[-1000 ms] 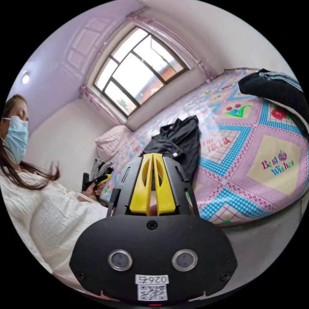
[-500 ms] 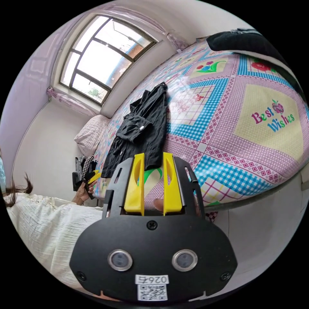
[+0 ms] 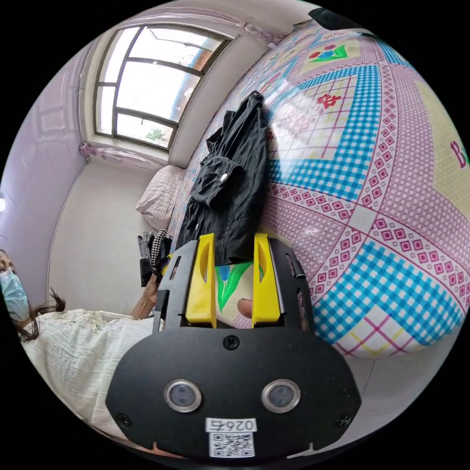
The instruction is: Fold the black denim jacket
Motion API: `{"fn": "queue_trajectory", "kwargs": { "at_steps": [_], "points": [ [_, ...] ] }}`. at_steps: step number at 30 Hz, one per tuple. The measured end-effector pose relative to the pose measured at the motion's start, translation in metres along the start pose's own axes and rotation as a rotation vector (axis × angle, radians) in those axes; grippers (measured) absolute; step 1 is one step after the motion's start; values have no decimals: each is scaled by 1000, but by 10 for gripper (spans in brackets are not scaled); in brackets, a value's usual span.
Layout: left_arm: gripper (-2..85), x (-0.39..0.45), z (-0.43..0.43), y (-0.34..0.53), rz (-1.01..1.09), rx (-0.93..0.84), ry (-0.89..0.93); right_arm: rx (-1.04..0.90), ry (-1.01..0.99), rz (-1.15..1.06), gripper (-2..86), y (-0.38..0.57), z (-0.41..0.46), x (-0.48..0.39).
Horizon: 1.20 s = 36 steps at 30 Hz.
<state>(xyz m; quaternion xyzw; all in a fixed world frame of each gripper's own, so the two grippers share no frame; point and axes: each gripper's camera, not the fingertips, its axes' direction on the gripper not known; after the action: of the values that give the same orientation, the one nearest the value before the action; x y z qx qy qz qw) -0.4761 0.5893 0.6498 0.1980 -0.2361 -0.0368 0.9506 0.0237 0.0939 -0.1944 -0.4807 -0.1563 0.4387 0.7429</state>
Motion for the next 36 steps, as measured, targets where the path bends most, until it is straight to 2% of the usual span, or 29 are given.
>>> {"fn": "queue_trajectory", "kwargs": {
  "at_steps": [9, 17, 24, 26, 27, 29, 31, 33, 36],
  "points": [
    [28, -2, -2, -6, -79, 21, 81, -1, -108, 90, 26, -9, 21, 35],
    [15, 21, -16, 6, -102, 41, 126, -27, 17, 51, -13, -1, 37, 26],
    [36, 80, -31, 71, -69, -154, 99, -171, 106, 12, -4, 35, 25, 21],
    [51, 89, -46, 78, -99, -157, 53, -208, 127, 34, 25, 48, 20, 20],
    [59, 97, -66, 76, -104, -102, -9, -199, 147, 42, 35, 49, 16, 19],
    [70, 110, -96, 57, -87, -2, -91, -132, 218, 56, 63, 44, 0, 9],
    [90, 126, -122, 3, -45, 98, -164, -72, 260, 26, 69, 27, -4, -4],
    [102, 138, -123, -52, -14, 137, -194, -35, 269, -23, 73, -3, 5, -17],
    [109, 161, -95, -158, 57, 106, -254, -30, 244, -135, 70, -67, 50, -47]
  ]
}}
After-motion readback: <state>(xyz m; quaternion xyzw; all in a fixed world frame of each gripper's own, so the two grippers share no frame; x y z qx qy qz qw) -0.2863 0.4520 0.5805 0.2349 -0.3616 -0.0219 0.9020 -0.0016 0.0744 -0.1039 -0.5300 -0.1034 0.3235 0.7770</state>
